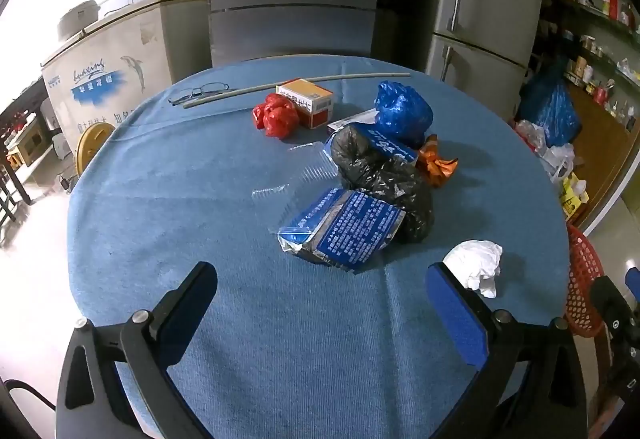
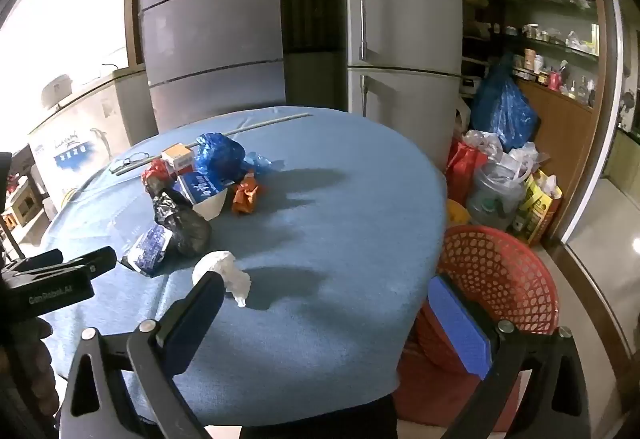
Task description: Collect trash
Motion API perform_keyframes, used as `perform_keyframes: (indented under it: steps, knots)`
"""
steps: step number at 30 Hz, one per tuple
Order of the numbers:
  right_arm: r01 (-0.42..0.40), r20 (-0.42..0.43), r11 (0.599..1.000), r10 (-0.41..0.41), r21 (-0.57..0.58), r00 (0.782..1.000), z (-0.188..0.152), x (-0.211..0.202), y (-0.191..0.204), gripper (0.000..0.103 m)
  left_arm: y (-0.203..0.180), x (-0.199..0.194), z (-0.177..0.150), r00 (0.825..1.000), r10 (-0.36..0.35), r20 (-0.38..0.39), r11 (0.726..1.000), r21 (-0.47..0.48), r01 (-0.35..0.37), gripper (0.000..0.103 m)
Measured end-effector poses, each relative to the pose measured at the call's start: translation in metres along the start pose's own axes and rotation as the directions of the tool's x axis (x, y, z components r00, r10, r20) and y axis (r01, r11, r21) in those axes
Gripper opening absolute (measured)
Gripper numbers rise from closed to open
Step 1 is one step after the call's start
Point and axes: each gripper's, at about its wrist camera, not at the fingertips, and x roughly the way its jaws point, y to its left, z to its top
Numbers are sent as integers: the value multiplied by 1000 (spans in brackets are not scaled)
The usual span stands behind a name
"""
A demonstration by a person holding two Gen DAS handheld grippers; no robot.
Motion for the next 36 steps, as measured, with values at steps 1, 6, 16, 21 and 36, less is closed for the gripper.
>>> perform_keyframes:
  steps: [1,6,16,21,36]
  knots:
    - [0,0,1000,0,-2,1000,0,0,0,103,0,0,-1,1000,0,1,1000,0,0,103]
    - [-5,6,1000,5,-2,1000,-1,-1,0,103,-1,1,-1,1000,-2,-2,1000,1,2,103]
    - [10,-6,1000,-10,-4,1000,-2,1,0,103,-2,-1,-3,1000,-11,5,1000,2,11,103]
    - [19,3,1000,-19,-14,1000,-2,-3,1,103,-3,-2,-4,1000,-20,14,1000,5,20,103]
    - [21,7,1000,-21,-15,1000,-1,-3,0,103,-4,-8,-1,999,-39,37,999,3,39,103]
